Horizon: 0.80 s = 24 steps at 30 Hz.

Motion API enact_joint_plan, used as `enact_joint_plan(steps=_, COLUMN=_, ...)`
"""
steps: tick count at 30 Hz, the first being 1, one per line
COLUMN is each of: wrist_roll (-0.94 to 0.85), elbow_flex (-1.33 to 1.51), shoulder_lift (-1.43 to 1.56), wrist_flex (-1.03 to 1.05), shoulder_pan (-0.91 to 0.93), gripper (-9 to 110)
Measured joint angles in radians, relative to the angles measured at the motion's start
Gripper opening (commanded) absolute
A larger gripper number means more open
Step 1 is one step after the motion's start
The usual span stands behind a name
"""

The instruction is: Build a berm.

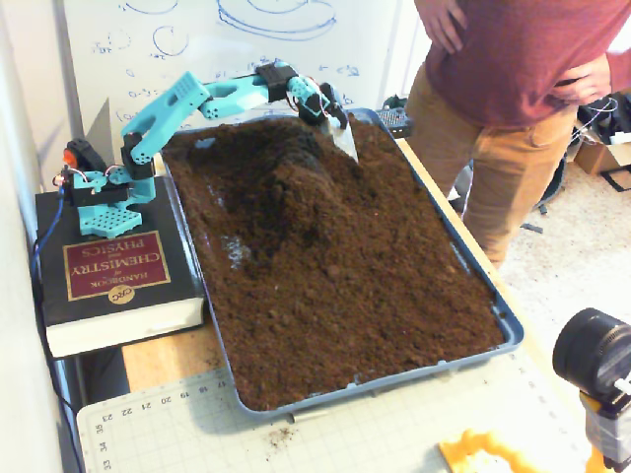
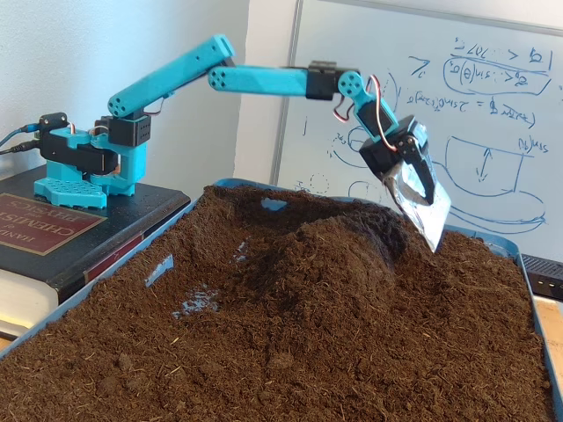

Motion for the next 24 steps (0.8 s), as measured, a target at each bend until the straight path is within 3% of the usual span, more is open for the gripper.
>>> enact_joint_plan(steps=10, wrist_roll=0.000, elbow_flex=-0.459, shoulder_lift=-0.509, wrist_flex=-0.183, shoulder_pan=-0.046, gripper=0)
enact_joint_plan(steps=24, wrist_roll=-0.256, elbow_flex=-0.445, shoulder_lift=-0.529, wrist_flex=-0.066, shoulder_pan=-0.023, gripper=0)
